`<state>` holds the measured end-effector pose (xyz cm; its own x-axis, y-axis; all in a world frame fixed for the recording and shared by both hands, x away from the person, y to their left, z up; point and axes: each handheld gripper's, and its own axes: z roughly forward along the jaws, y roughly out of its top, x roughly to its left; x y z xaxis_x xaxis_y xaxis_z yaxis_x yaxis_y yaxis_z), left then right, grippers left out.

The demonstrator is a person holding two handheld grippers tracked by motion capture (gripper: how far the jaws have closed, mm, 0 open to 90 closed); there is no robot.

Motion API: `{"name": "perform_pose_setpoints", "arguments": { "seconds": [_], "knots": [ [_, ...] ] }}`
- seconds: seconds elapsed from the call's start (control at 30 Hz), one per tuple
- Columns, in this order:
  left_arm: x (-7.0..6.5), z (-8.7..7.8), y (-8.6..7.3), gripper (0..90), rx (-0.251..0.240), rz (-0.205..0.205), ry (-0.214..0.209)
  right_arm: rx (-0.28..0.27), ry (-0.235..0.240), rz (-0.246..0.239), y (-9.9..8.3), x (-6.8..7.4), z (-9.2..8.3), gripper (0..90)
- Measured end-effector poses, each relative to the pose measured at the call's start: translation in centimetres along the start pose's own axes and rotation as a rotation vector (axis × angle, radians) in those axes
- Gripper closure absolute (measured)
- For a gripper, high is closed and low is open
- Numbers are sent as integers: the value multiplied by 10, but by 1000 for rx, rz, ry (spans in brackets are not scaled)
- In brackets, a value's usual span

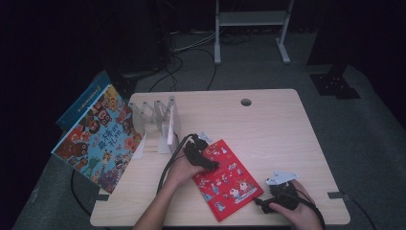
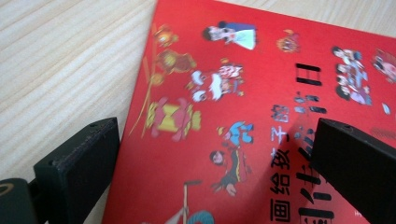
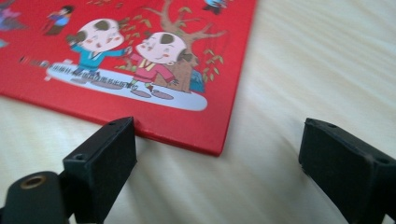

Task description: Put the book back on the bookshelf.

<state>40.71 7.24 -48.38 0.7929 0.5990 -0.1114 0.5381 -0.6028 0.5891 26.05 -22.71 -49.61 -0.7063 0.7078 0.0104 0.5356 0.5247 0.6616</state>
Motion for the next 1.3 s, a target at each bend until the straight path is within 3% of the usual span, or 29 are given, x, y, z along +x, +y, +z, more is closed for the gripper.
{"name": "perform_pose_setpoints", "arguments": {
  "seconds": [0.3,0.47,0.6,0.77,0.87,1.03,1.3],
  "knots": [
    [-3,1,0,5,-4,-16,11,-2,-49,47,2,-40,1,103],
    [-4,0,-3,5,-18,-27,17,-15,-61,63,2,-53,2,116],
    [-5,0,-4,6,-25,-31,18,-33,-60,65,0,-51,1,169],
    [-5,-1,-6,6,-31,-31,24,-63,-1,62,-4,-37,-8,177],
    [-6,-3,-11,5,-43,-29,27,-57,19,34,-7,-24,-10,169],
    [-10,-4,-14,0,-51,-46,35,-52,34,-1,-11,-6,-9,163],
    [-10,-5,-15,0,-54,-41,39,-82,31,-35,-9,8,1,120]
  ]
}}
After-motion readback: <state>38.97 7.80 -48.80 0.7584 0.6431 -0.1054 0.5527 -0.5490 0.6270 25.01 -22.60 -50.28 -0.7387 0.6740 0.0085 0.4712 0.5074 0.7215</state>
